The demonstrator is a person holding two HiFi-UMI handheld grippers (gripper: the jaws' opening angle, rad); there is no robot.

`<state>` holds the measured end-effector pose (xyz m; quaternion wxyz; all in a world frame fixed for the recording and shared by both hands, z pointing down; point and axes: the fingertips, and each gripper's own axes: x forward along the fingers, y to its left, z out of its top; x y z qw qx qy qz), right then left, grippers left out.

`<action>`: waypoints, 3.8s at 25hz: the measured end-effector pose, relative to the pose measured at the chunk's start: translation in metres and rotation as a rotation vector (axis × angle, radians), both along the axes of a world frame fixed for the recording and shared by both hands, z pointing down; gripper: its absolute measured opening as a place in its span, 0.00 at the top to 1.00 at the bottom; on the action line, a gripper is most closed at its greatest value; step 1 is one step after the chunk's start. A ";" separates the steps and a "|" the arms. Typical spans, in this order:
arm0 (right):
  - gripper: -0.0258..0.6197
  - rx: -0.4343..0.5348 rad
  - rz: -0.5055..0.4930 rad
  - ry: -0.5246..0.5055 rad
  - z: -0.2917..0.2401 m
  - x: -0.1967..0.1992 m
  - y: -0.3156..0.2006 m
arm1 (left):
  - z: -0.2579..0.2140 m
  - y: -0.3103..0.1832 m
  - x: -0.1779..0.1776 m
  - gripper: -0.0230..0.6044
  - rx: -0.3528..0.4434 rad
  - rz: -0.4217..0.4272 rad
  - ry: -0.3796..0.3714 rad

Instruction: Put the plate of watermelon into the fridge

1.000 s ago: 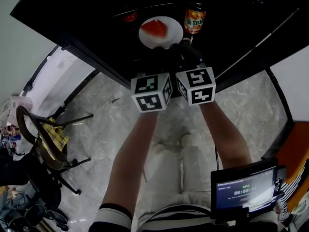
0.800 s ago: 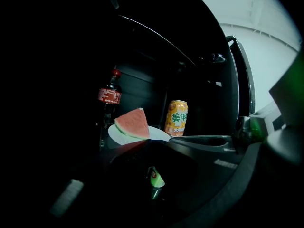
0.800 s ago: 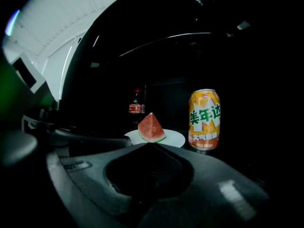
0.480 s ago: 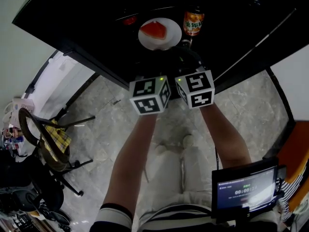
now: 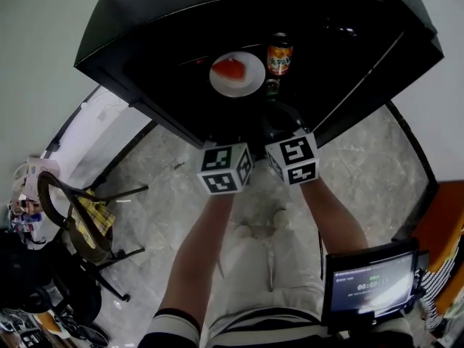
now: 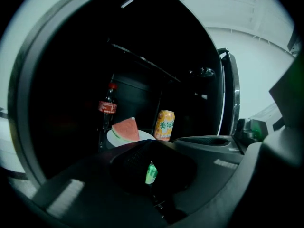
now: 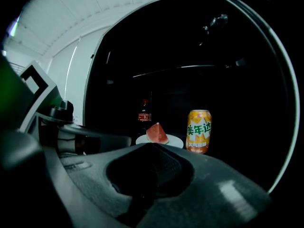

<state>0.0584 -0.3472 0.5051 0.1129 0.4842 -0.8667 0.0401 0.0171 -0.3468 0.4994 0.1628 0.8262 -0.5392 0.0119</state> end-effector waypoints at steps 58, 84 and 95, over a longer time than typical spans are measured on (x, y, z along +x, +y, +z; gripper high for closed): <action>0.96 -0.028 0.036 -0.100 -0.191 -0.041 0.218 | -0.194 0.218 -0.051 0.97 0.131 0.268 0.036; 0.96 -0.123 0.074 -0.157 -0.160 -0.046 0.250 | -0.164 0.253 -0.045 0.97 0.076 0.295 0.006; 0.96 -0.122 0.072 -0.151 -0.157 -0.050 0.247 | -0.160 0.250 -0.046 0.97 0.060 0.291 0.005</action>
